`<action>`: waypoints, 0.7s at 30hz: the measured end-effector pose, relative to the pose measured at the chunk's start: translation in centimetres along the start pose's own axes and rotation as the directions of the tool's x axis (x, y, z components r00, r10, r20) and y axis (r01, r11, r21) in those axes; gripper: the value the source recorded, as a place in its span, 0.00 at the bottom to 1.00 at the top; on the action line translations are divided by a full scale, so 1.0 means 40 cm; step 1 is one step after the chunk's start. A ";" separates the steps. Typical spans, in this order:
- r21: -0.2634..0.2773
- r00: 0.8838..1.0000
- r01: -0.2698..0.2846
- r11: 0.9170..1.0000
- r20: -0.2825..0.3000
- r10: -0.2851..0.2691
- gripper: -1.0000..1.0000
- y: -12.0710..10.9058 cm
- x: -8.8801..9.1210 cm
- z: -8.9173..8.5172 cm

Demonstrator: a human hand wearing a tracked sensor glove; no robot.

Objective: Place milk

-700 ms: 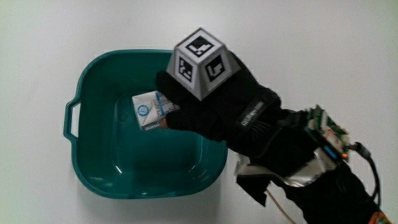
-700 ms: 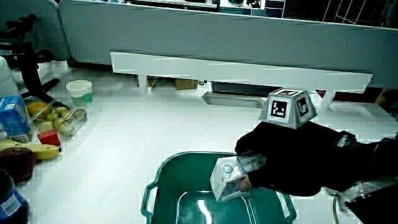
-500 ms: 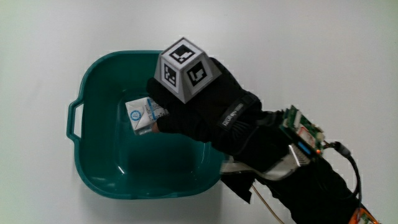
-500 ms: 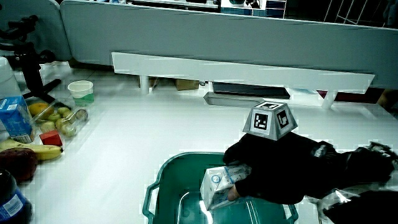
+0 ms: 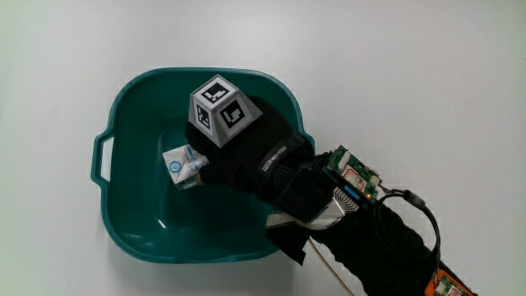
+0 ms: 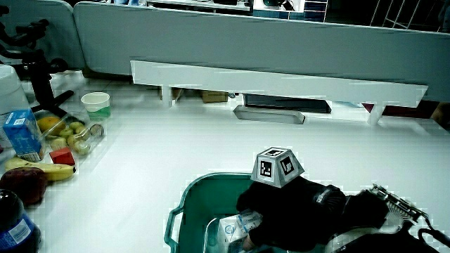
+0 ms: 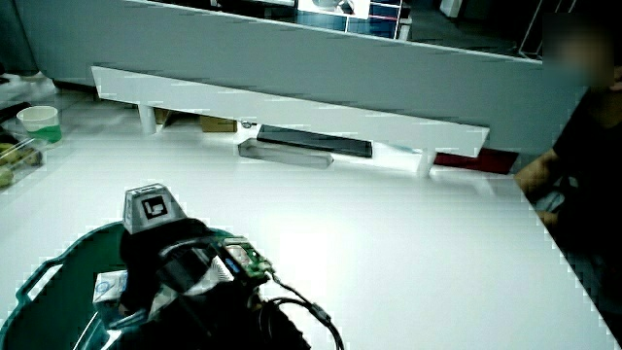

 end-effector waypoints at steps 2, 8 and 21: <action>-0.026 1.000 0.013 1.000 0.011 -0.013 0.50 0.015 -0.003 -0.012; -0.063 1.000 0.005 0.998 0.018 -0.004 0.50 0.035 -0.006 -0.036; -0.073 1.000 0.019 0.997 -0.007 -0.020 0.42 0.040 0.002 -0.046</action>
